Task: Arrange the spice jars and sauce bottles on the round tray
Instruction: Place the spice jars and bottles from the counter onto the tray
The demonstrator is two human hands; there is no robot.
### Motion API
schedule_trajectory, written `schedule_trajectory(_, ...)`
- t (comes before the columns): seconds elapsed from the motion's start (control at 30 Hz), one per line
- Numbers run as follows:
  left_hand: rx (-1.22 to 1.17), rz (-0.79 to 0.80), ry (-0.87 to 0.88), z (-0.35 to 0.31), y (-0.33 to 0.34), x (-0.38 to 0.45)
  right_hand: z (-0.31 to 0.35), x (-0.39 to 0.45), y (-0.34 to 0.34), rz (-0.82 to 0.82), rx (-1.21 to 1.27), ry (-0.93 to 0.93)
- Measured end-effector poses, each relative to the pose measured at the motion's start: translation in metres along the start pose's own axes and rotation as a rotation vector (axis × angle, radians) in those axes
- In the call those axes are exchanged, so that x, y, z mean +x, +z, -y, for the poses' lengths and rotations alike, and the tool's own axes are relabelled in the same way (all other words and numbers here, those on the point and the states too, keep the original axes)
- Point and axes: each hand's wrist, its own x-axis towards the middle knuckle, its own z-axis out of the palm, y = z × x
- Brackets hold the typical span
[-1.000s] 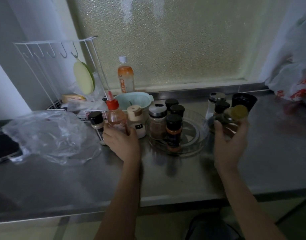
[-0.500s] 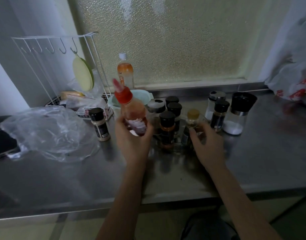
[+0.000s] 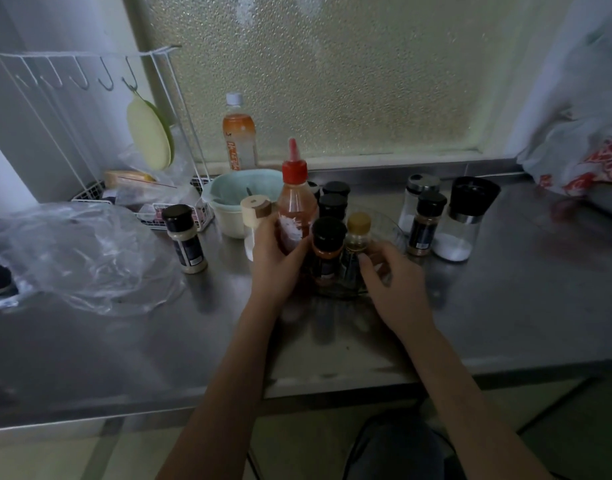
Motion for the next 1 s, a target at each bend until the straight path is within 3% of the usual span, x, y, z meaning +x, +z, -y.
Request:
schedule_trajectory(0.17,0.104,0.032,0.021,0.002,0.004,-0.002,-0.003,0.0,0.001,-0.001,0.014,-0.007)
schedule_trajectory(0.3,0.085,-0.092,0.073,-0.008,0.004,-0.014,-0.005,0.0,0.002,-0.022,0.022,-0.013)
schedule_trajectory(0.43,0.322,-0.098,0.28,-0.015,0.002,-0.027,-0.002,-0.004,-0.002,-0.125,0.115,-0.022)
schedule_trajectory(0.53,0.457,-0.161,0.265,-0.014,0.008,-0.027,0.003,-0.007,-0.005,-0.184,0.199,-0.022)
schedule_trajectory(0.63,0.49,-0.153,0.195,-0.007,0.01,-0.026,0.003,-0.001,-0.01,-0.364,0.191,0.027)
schedule_trajectory(0.7,0.501,-0.112,0.151,-0.004,0.008,-0.024,-0.007,0.011,-0.019,-0.546,0.073,0.127)
schedule_trajectory(0.77,0.519,-0.072,0.12,-0.004,0.008,-0.023,-0.022,0.024,-0.026,-0.614,-0.094,0.254)
schedule_trajectory(1.0,0.538,-0.06,0.086,-0.009,0.007,-0.022,-0.039,0.038,-0.013,-0.294,-0.227,0.444)
